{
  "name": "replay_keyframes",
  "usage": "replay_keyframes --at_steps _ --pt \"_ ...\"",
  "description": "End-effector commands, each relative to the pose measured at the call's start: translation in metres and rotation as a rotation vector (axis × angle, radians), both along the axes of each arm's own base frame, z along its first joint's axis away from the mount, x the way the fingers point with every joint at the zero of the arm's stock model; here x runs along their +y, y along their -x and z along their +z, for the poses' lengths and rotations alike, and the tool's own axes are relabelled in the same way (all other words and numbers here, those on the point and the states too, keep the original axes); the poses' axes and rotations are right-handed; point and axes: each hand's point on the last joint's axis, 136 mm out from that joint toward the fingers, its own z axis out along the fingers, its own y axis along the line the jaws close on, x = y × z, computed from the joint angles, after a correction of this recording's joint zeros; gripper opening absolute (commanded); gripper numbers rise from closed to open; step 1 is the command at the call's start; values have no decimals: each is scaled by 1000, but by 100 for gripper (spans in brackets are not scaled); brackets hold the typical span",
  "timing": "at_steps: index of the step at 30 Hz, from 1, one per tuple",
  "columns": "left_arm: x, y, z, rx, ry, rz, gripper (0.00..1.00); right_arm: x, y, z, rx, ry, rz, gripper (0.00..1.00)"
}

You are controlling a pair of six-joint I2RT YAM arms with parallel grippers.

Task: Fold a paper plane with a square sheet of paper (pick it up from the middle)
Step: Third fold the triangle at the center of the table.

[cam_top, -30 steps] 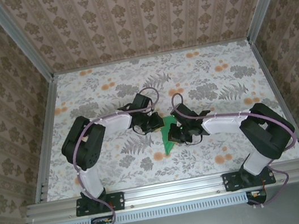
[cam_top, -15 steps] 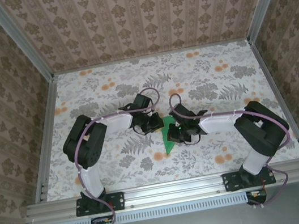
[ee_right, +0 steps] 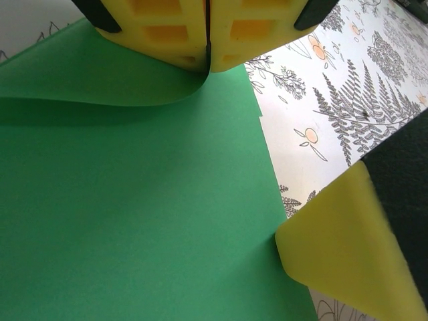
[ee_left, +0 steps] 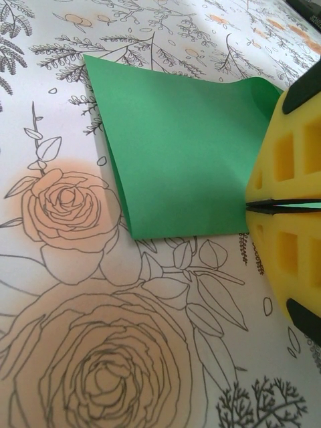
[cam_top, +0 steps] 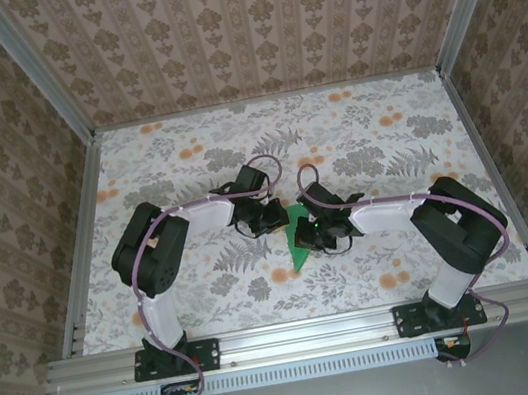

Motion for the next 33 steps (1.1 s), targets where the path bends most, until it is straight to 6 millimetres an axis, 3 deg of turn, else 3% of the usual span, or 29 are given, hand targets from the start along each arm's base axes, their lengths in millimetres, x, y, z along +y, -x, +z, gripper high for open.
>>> replay_keyframes --at_steps 1,17,33 --pt "2 6 -10 20 -34 -29 13 -3 -8 -2 -18 37 3 8" --pt "2 6 -12 22 -37 -30 13 -11 9 -6 29 69 59 9" --pt "1 8 -13 27 -37 -39 13 -2 2 -12 30 56 78 10"
